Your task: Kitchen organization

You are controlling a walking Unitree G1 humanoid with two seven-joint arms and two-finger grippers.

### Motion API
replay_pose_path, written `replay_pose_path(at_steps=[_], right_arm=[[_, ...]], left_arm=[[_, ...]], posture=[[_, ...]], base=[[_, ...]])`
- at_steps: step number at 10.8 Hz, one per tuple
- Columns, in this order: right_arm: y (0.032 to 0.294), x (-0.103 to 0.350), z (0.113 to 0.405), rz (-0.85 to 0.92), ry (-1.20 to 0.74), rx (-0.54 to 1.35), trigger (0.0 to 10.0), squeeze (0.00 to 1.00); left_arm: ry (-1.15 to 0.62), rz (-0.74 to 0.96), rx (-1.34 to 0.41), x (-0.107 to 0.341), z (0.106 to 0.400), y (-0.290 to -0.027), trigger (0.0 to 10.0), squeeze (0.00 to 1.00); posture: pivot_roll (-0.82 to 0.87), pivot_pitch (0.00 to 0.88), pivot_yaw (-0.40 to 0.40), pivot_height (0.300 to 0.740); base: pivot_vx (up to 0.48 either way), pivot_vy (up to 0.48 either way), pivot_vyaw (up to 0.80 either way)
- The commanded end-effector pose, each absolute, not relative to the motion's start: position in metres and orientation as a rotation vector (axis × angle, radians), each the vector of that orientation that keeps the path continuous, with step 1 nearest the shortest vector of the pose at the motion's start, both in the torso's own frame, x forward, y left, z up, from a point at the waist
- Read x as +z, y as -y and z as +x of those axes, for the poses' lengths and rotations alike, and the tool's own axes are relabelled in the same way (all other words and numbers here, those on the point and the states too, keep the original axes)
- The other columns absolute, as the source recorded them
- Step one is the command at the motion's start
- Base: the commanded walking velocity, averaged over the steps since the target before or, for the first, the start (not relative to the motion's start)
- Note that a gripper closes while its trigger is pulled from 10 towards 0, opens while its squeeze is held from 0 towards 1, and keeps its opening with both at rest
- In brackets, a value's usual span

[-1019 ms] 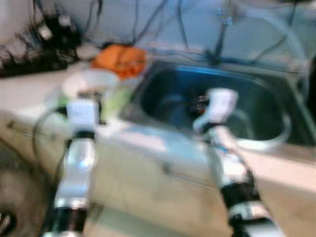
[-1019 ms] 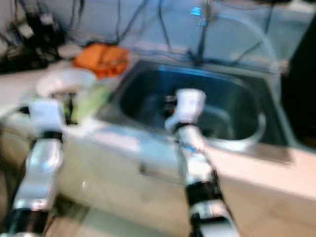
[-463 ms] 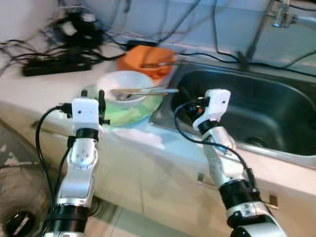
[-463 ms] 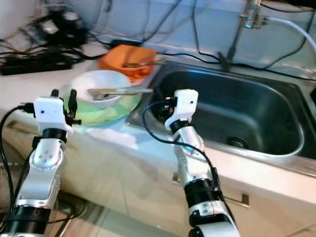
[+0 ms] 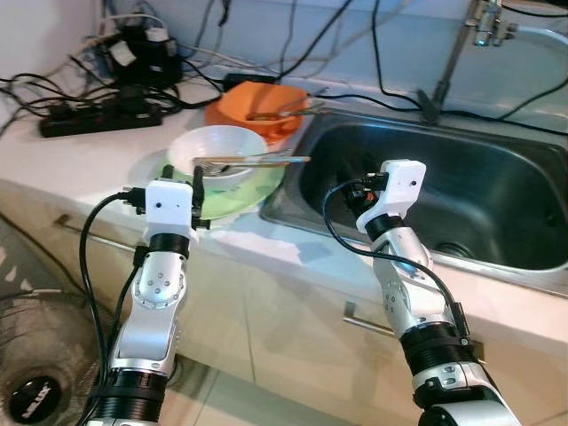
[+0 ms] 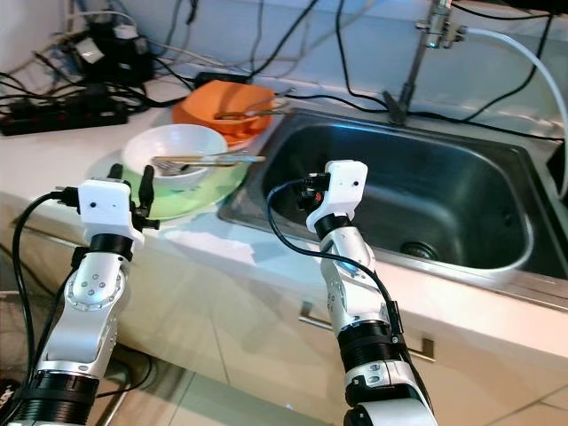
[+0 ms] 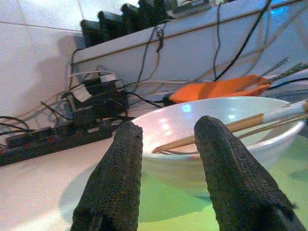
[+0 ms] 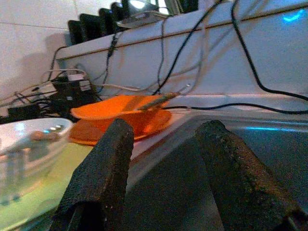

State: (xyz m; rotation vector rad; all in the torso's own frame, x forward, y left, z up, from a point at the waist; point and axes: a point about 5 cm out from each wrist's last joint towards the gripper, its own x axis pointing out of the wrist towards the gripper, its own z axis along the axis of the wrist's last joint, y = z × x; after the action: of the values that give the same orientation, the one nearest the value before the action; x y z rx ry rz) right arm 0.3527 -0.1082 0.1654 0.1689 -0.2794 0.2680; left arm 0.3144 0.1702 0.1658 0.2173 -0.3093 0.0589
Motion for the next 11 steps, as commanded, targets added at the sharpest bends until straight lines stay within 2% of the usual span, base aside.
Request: replay_pose_path(at_steps=[1,2,9,11], right_arm=[[0.1141,0.1639,0.3552,0.176,0.258,0.237,10.0,0.00],[0.1168,0.1637,0.3564,0.181,0.251,0.220,10.0,0.00],[0.1139,0.1653,0.3556,0.177,0.269,0.224,10.0,0.00],[0.1138,0.1657,0.3557,0.178,0.271,0.224,10.0,0.00]], left_arm=[[0.317,0.228,0.040,0.1691,0.3145,-0.1678,10.0,0.00],[0.315,0.232,0.041,0.1687,0.3144,-0.1682,10.0,0.00],[0.339,0.232,0.052,0.1720,0.3132,-0.1702,10.0,0.00],[0.348,0.234,0.054,0.1738,0.3134,-0.1704,10.0,0.00]], posture=[[0.16,0.041,0.017,0.740],[0.15,0.042,0.017,0.740],[0.16,0.041,0.016,0.740],[0.16,0.041,0.015,0.740]], base=[[0.000,0.000,0.00],[0.000,0.000,-0.80],[0.000,0.000,0.00],[0.249,0.000,0.00]])
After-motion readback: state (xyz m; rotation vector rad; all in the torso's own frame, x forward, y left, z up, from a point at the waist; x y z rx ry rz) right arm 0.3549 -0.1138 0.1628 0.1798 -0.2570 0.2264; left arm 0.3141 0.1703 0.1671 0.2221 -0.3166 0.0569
